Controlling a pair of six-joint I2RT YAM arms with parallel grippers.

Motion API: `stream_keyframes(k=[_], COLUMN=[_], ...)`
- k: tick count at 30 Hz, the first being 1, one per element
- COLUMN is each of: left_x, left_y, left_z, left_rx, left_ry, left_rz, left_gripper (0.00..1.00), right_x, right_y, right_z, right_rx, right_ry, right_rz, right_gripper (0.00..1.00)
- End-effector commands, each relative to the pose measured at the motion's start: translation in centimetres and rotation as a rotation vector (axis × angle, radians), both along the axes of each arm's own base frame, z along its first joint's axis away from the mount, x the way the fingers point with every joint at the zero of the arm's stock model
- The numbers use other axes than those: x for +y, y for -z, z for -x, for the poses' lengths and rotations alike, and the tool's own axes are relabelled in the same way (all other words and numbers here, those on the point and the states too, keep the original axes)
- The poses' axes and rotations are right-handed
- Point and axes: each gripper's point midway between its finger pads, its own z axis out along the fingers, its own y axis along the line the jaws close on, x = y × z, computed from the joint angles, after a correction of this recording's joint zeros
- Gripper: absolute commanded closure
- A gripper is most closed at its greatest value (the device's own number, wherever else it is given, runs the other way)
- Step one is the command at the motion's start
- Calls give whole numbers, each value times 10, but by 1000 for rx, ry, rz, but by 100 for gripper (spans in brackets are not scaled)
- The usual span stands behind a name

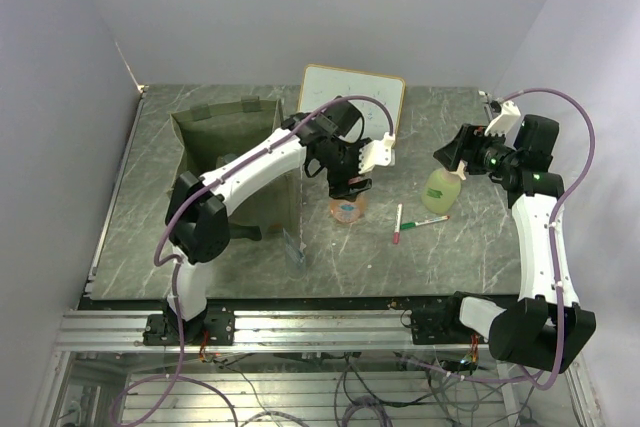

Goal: Place the personal care products into the canvas bag
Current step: Pick up the care product from the center of the board.

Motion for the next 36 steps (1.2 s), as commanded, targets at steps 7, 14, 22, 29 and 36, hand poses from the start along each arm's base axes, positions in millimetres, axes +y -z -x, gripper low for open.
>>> stream_keyframes(k=[7, 14, 22, 29, 36], left_x=[-5, 4, 2, -3, -5], left_y=[-23, -12, -10, -16, -12], left_z=[-6, -11, -7, -13, -9], left_rx=[-26, -23, -24, -33, -8], left_ry=[32, 40, 56, 53, 71], left_rz=[110, 125, 177, 213, 214], left_gripper=[10, 8, 9, 11, 21], right_x=[-3, -4, -5, -5, -6], right_y=[-5, -7, -7, -5, -2], right_z=[1, -2, -5, -8, -7], right_rx=[-27, -26, -19, -15, -10], right_ry=[5, 6, 5, 5, 5], right_rz=[12, 15, 15, 14, 16], right_gripper=[24, 24, 24, 24, 24])
